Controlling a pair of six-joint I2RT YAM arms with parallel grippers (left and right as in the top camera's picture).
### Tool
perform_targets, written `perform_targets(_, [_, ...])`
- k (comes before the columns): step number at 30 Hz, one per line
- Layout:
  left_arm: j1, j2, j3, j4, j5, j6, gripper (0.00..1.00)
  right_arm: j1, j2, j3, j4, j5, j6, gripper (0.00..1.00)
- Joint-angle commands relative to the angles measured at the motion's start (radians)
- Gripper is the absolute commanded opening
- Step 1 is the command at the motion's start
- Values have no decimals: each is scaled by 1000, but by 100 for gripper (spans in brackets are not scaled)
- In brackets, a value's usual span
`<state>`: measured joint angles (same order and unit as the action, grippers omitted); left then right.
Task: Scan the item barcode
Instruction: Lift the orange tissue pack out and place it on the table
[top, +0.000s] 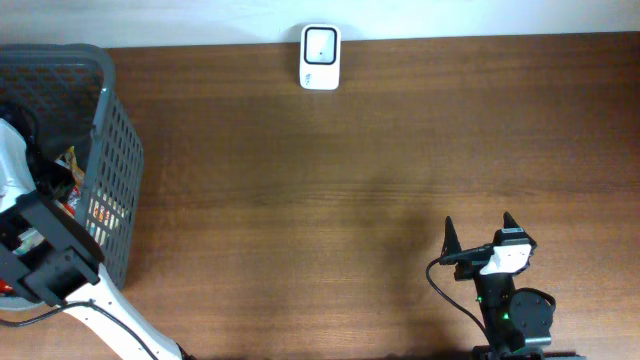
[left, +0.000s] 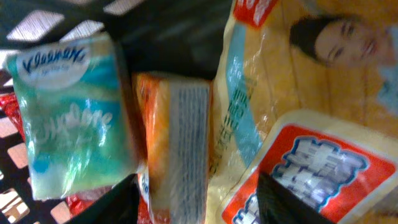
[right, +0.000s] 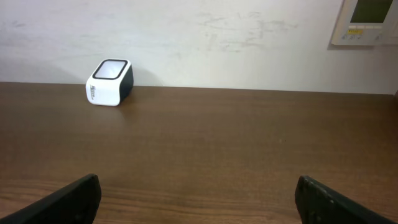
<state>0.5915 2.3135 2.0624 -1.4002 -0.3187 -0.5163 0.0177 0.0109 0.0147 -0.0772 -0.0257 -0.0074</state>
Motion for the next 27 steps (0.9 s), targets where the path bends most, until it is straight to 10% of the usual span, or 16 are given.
perform_targets(1, [13,43,-5,21,-22,-2,52,8,-6,-9,-1,4,1,98])
perform_targets(4, [16,43,-7,18,-22,-2,23,8,-6,-9,-1,4,1,98])
perform_targets(7, [16,43,-25,0,-21,-2,24,8,-6,-9,-1,4,1,98])
perform_targets(9, [16,43,-79,-3,-18,-2,47,8,-6,-9,-1,4,1,98])
perform_targets(11, [16,43,-94,-18,-19,-1,0,8,-6,-9,-1,4,1,98])
perform_targets(17, [9,42,185,-221,2,-2,0,8,-6,-9,-1,4,1,98])
perform_targets(23, [-65,-54,720,-288,491,196,0,8,-6,-9,-1,4,1,98])
perform_targets(27, [-204,-185,865,-263,514,196,0,8,-6,-9,-1,4,1,99])
